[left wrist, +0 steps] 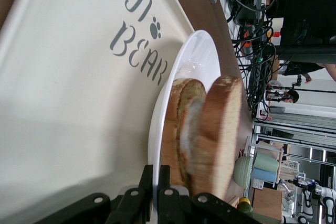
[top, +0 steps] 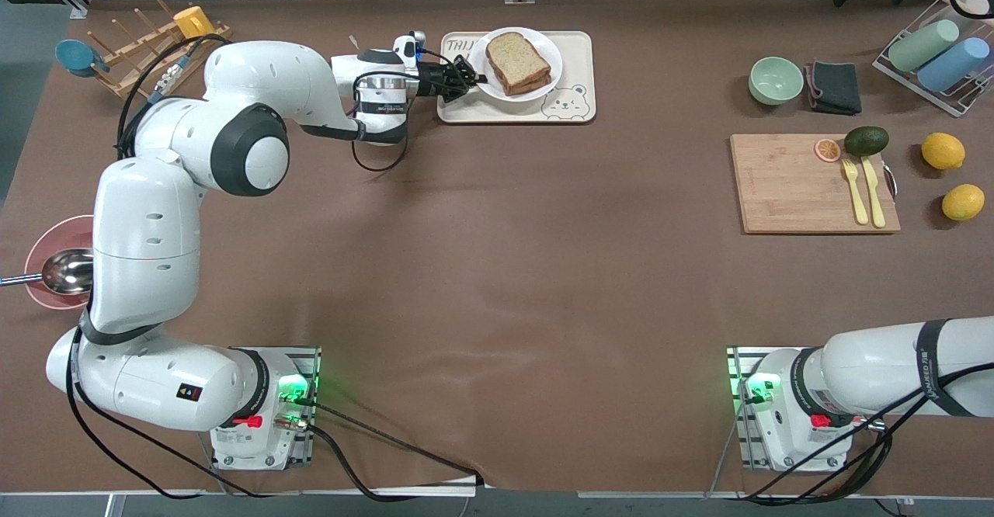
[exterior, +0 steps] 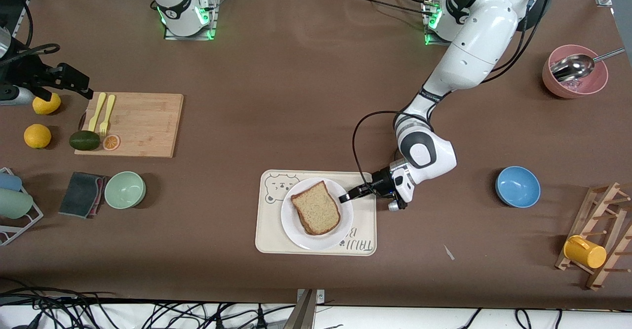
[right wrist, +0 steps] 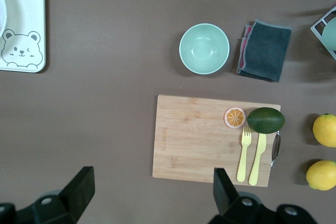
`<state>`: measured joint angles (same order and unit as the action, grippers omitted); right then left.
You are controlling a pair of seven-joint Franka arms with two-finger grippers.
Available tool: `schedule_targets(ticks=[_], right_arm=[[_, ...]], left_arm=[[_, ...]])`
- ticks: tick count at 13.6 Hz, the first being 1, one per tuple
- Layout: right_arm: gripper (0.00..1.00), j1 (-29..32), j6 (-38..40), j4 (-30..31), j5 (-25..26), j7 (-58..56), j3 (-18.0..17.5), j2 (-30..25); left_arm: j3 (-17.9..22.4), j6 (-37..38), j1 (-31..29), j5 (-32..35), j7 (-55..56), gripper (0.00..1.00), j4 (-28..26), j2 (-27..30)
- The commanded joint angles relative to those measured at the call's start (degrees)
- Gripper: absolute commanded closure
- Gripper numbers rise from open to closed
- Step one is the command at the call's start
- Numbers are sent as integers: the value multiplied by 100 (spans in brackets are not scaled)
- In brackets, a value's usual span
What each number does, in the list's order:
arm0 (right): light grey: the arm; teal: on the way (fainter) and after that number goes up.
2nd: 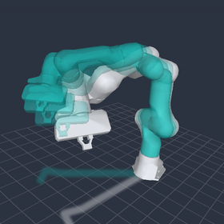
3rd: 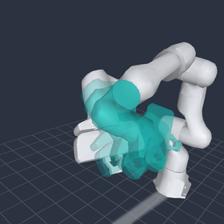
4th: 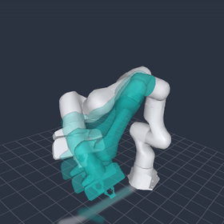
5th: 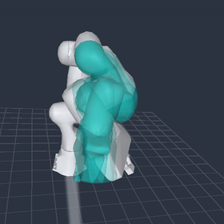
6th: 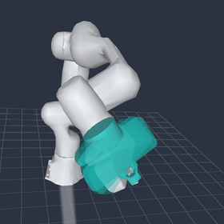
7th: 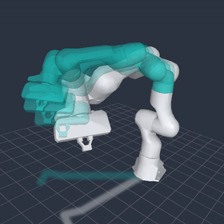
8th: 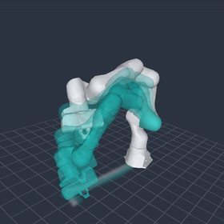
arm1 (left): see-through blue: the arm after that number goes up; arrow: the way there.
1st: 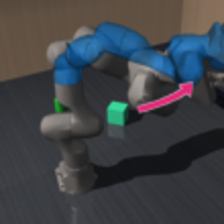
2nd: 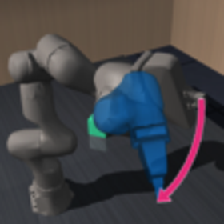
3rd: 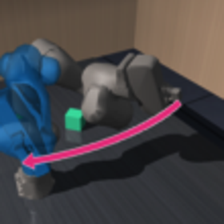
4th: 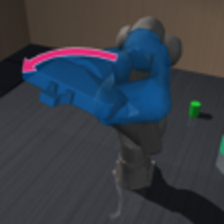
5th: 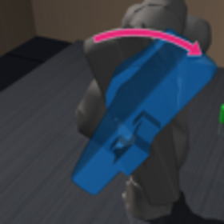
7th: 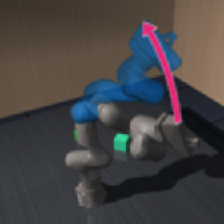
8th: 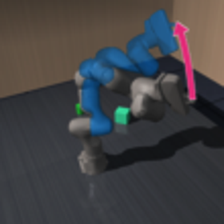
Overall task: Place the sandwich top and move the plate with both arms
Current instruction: 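Adjust the plate on the tray and open the left gripper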
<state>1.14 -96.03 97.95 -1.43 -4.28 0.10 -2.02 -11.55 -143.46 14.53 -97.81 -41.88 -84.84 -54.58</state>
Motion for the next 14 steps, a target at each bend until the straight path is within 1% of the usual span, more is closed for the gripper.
schedule_targets(ticks=[1, 6, 7, 8, 10, 14], right_arm=[[0, -17, 120, -145, 55, 58, -1, 44], [0, -17, 120, -145, 55, 58, -1, 44], [0, -17, 120, -145, 55, 58, -1, 44], [0, -17, 120, -145, 55, 58, -1, 44], [0, -17, 120, -145, 55, 58, -1, 44], [0, -17, 120, -145, 55, 58, -2, 44]], left_arm=[[30, -32, 68, 219, 198, 90, 213, -96], [30, -41, 59, 219, 198, 86, 213, -88], [30, -33, 59, 219, 198, 82, 213, -79], [47, -41, 59, 228, 198, 73, 196, -70], [48, -41, 50, 236, 137, 68, 161, -44], [48, -41, -11, 386, 163, 64, 143, -9]])
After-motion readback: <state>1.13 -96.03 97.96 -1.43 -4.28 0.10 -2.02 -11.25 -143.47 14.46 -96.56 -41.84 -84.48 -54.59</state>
